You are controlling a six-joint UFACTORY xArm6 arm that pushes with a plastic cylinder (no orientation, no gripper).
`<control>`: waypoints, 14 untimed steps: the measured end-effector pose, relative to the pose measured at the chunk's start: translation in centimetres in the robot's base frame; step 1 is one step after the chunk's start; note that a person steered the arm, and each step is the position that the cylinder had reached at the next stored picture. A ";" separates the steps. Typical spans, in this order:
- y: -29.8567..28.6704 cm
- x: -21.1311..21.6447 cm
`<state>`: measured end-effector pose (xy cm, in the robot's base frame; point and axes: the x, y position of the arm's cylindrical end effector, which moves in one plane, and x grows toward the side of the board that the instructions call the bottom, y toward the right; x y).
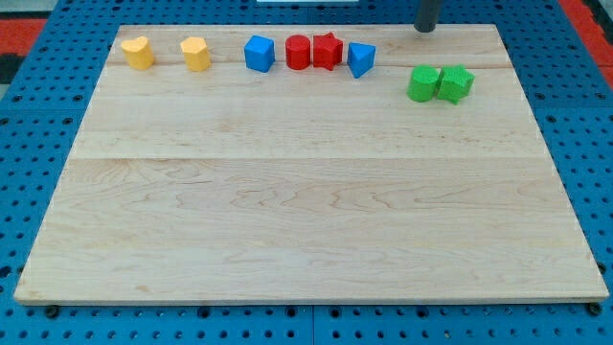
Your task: Drag the blue triangle to the left side of the green circle
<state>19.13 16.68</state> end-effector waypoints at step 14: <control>-7.5 19.5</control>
<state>38.59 9.17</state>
